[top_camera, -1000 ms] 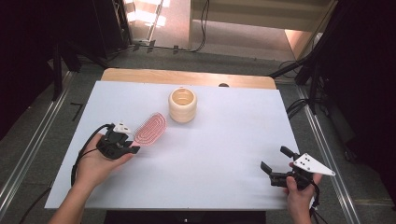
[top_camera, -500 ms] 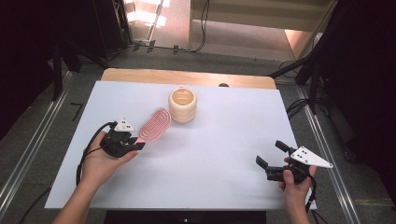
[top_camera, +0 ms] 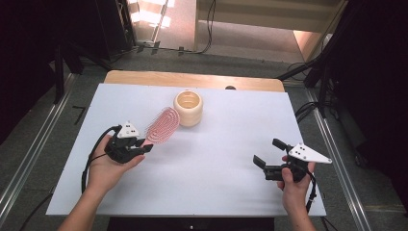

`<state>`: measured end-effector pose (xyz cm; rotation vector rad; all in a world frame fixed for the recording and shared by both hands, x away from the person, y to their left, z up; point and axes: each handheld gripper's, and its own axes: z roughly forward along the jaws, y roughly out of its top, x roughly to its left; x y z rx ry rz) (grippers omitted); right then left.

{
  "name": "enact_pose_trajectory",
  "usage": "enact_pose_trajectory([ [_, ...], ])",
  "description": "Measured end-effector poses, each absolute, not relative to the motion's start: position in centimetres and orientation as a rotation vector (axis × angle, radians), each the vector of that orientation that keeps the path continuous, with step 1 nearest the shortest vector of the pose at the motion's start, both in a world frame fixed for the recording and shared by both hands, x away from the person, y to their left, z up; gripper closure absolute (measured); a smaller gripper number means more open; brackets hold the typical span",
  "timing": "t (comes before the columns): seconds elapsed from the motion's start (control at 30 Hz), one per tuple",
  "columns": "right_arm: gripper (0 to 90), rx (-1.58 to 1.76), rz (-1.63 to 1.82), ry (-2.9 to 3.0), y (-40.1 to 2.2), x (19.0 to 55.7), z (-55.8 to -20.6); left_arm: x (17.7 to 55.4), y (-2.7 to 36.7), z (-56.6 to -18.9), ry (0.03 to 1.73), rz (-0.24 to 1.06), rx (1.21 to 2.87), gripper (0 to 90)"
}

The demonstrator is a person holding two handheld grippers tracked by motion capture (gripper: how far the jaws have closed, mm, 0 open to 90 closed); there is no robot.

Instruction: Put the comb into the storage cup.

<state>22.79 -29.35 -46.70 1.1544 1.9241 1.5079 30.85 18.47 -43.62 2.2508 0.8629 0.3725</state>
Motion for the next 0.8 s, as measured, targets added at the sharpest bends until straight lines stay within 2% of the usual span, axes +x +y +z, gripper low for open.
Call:
enact_pose_trajectory([
  [0.63, 0.0, 1.121, 1.574, 1.934, -27.1, 24.3, -44.7, 30.1, 16.8, -43.1, 0.772, 0.461, 2.149, 70.9],
  [0.8, 0.0, 1.120, 1.597, 1.936, -26.4, 24.8, -44.4, 30.0, 16.3, -43.1, 0.755, 0.446, 2.124, 70.9],
])
